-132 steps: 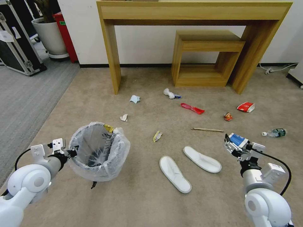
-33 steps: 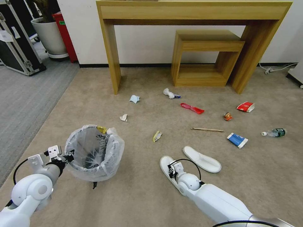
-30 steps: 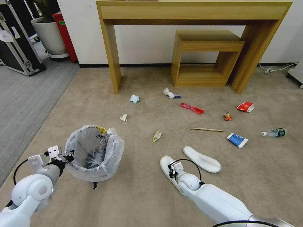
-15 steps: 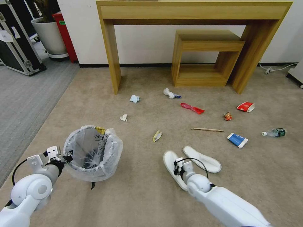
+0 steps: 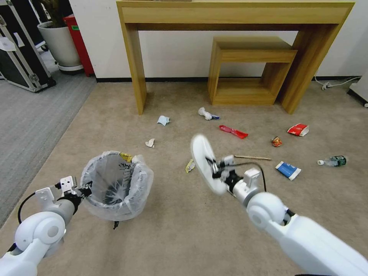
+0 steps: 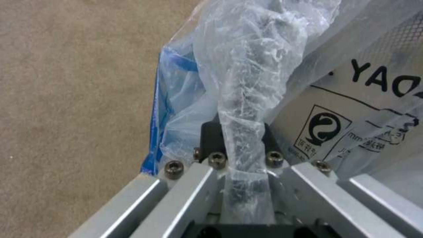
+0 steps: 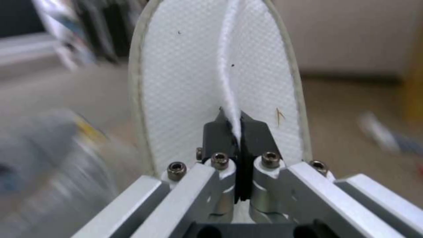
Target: Pick up the trash bin and place the garbage on the floor into it.
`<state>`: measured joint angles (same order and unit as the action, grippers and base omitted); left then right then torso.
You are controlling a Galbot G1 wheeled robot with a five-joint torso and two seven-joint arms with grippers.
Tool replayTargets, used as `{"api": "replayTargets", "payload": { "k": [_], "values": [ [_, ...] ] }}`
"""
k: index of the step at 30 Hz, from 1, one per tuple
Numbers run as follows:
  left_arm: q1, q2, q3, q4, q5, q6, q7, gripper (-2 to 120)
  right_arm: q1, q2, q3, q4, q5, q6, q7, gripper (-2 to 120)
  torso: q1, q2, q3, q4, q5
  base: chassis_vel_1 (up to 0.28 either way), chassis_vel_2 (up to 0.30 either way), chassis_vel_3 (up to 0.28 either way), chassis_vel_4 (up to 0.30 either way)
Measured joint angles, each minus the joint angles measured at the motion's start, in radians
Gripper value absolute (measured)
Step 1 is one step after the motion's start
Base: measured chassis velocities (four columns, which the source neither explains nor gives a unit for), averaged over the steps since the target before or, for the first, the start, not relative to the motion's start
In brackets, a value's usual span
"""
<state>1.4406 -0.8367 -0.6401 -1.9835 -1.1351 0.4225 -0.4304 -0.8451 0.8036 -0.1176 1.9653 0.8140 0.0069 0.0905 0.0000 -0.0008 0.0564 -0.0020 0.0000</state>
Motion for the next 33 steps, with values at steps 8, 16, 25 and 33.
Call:
{"api": "replayTargets", "payload": {
  "k": [8, 16, 25, 33],
  "values": [
    [0.013, -0.001, -0.002, -0.028, -0.005, 0.006, -0.007, 0, 0.107, 0.034, -0.092, 0.009, 0.012, 0.194, -0.155, 0, 0.000, 0.000, 0.000, 0.0000, -0.0001, 0.000, 0.000, 0.000, 0.000],
    [0.016, -0.003, -0.001, -0.042, -0.009, 0.011, -0.014, 0, 0.252, 0.116, -0.232, -0.049, 0.001, 0.280, -0.244, 0, 0.000, 0.000, 0.000, 0.0000, -0.0001, 0.000, 0.000, 0.000, 0.000],
    [0.020, 0.000, -0.006, -0.049, -0.014, 0.012, -0.016, 0, 0.340, 0.225, -0.389, -0.133, -0.032, 0.309, -0.249, 0, 0.000, 0.000, 0.000, 0.0001, -0.0002, 0.000, 0.000, 0.000, 0.000],
    [0.018, 0.003, -0.008, -0.046, -0.018, 0.012, -0.016, 0, 0.398, 0.340, -0.523, -0.249, -0.094, 0.353, -0.253, 0, 0.000, 0.000, 0.000, 0.0001, -0.0003, 0.000, 0.000, 0.000, 0.000]
  ]
}}
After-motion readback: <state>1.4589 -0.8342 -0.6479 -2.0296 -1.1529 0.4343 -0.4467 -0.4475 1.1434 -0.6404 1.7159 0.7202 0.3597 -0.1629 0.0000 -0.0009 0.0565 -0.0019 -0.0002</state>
